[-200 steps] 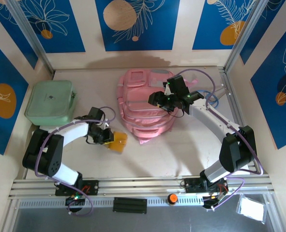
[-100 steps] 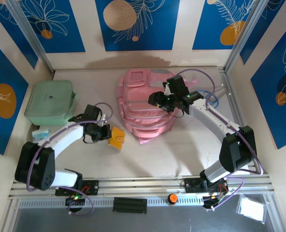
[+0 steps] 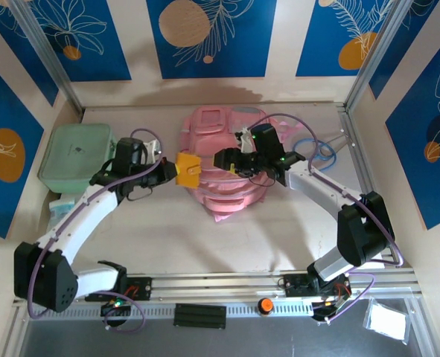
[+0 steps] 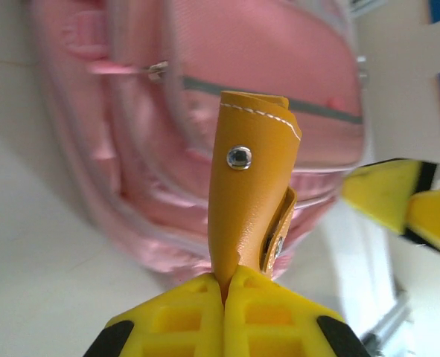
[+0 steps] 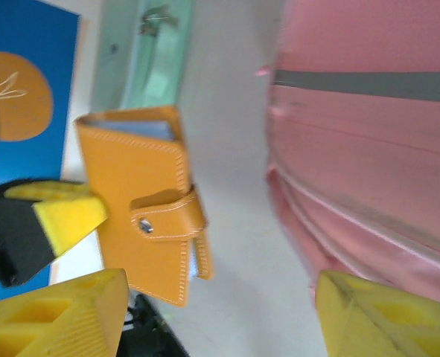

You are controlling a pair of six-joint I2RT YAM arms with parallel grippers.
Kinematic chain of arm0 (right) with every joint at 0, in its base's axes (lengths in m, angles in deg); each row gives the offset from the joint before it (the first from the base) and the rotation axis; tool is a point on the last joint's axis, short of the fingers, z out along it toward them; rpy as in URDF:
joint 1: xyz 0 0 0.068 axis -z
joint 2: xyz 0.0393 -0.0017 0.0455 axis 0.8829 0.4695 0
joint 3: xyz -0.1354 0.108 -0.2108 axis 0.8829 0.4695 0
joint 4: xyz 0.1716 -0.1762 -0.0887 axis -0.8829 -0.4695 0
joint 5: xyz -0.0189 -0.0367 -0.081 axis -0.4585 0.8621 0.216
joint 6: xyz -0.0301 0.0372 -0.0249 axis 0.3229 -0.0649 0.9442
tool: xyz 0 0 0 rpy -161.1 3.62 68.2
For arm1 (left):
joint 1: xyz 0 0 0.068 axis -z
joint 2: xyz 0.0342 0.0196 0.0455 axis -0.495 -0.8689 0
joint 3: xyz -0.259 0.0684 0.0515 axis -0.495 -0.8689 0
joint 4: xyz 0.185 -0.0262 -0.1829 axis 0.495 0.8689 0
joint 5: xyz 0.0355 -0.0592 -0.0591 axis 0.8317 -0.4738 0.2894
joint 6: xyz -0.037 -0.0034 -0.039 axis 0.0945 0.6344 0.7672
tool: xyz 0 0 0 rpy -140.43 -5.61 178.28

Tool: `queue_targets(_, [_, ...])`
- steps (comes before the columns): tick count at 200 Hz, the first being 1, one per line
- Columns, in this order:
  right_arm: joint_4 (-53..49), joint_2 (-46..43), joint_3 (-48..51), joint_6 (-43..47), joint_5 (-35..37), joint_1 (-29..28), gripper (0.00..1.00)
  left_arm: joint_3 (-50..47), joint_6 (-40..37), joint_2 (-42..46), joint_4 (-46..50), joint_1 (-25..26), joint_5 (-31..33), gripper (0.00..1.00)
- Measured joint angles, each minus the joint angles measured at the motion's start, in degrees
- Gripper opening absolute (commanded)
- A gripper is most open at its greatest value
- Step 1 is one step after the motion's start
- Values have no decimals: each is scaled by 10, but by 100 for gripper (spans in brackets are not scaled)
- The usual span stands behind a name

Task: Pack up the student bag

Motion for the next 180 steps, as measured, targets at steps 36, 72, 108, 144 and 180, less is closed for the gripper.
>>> queue_targets(36, [59,3,1,0,-60,0,68,6,59,-45,-67,0,-70,0])
queue_targets(72, [78,40,-7,-1,-90,0,69,6,98,-51,-107,0,-110,0])
queue_targets(108, [83,63,-12,-7,-100,1,70,6,117,-51,-130,0,-131,0])
queue_targets(144, [87,63,-19,-7,-107,3,70,6,125,-53,-141,-1,-144,0])
queue_targets(180, [92,63,-21,-7,-111,15,67,6,125,-55,-141,-2,-148,0])
